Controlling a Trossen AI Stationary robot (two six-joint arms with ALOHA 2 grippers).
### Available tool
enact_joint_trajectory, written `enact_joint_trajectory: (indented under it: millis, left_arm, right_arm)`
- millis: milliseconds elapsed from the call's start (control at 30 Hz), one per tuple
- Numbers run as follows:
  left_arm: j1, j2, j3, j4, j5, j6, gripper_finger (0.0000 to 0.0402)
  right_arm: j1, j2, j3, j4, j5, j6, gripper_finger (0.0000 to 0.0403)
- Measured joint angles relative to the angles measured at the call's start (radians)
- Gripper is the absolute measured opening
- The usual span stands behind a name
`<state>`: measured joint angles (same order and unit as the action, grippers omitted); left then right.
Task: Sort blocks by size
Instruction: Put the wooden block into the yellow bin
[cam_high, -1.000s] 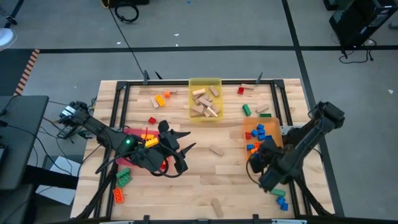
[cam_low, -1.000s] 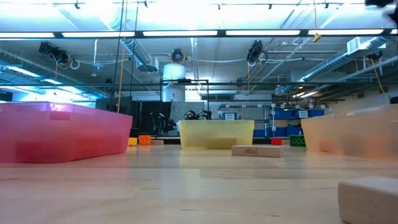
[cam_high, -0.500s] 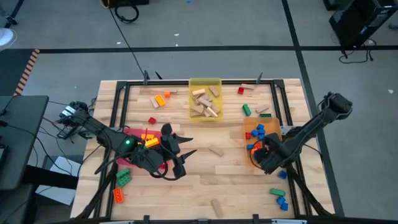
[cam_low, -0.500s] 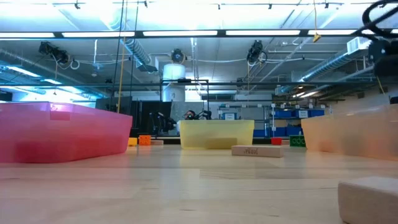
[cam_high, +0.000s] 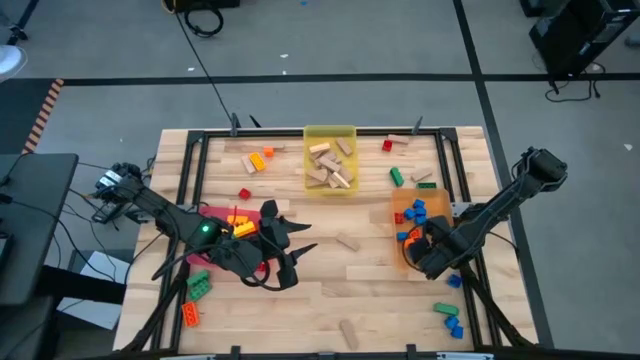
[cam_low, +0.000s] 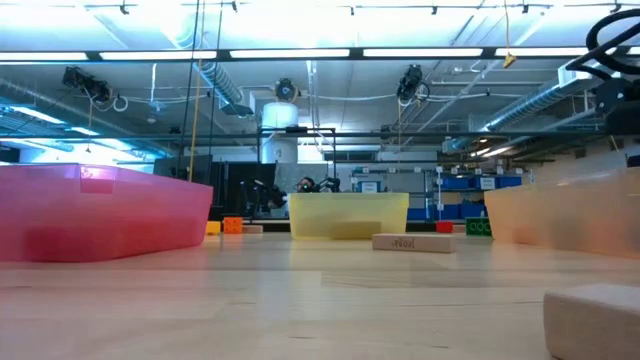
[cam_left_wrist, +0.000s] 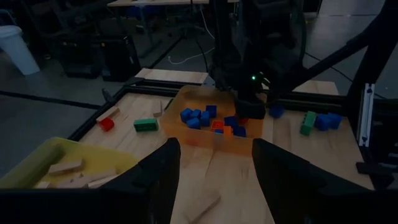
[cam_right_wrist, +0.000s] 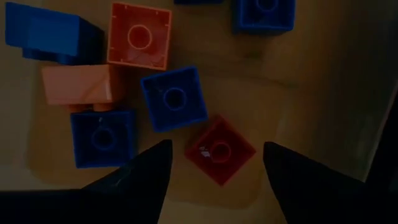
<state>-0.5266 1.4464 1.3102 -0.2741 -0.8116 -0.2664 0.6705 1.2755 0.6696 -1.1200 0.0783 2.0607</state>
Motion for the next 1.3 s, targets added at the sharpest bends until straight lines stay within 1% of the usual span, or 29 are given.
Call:
enact_joint_trajectory:
  millis: [133,300,367,467,533,600,667,733,867,967,1100,1167,1300]
  left_arm:
    - [-0.001,-0.009,0.000,-0.004,0.003,0.000,0.0209]
    - [-0.019,-0.054,-0.010,-0.086,-0.008,-0.026,0.0209]
    - [-0.032,-0.072,-0.046,-0.103,-0.032,-0.031,0.0209]
    - [-0.049,-0.115,-0.114,-0.070,-0.053,-0.032,0.0209]
    - [-0.058,-0.148,-0.165,-0.034,-0.057,-0.033,0.0209]
    - [-0.071,-0.186,-0.225,-0.002,-0.056,-0.030,0.0209]
    - [-0.079,-0.229,-0.282,0.032,-0.056,-0.028,0.0209]
    - [-0.084,-0.288,-0.345,0.059,-0.049,-0.027,0.0209]
    - [-0.084,-0.400,-0.448,0.114,0.007,0.027,0.0209]
    - [-0.085,-0.480,-0.495,0.131,0.047,0.078,0.0209]
    - [-0.084,-0.572,-0.547,0.122,0.078,0.150,0.0209]
    - [-0.084,-0.616,-0.569,0.119,0.113,0.185,0.0209]
    - [-0.084,-0.699,-0.603,0.122,0.195,0.236,0.0209]
  right_arm:
    - [0.003,-0.007,0.037,-0.006,0.018,-0.046,0.0269]
    - [0.010,-0.015,0.142,-0.009,0.137,-0.111,0.0263]
    - [0.015,-0.015,0.191,-0.009,0.190,-0.132,0.0259]
    - [0.017,-0.015,0.254,0.020,0.262,-0.138,0.0255]
    - [0.017,-0.006,0.285,0.071,0.300,-0.169,0.0254]
    - [0.015,0.021,0.316,0.144,0.312,-0.220,0.0254]
    - [0.007,0.069,0.357,0.187,0.310,-0.248,0.0253]
    - [-0.004,0.136,0.417,0.191,0.282,-0.266,0.0249]
    - [-0.022,0.300,0.572,0.131,0.215,-0.282,0.0240]
    - [-0.026,0.424,0.711,0.073,0.201,-0.276,0.0232]
    - [-0.030,0.580,0.893,0.039,0.168,-0.273,0.0222]
    - [-0.031,0.657,0.983,0.017,0.147,-0.273,0.0215]
    - [-0.030,0.818,1.151,-0.029,0.068,-0.252,0.0200]
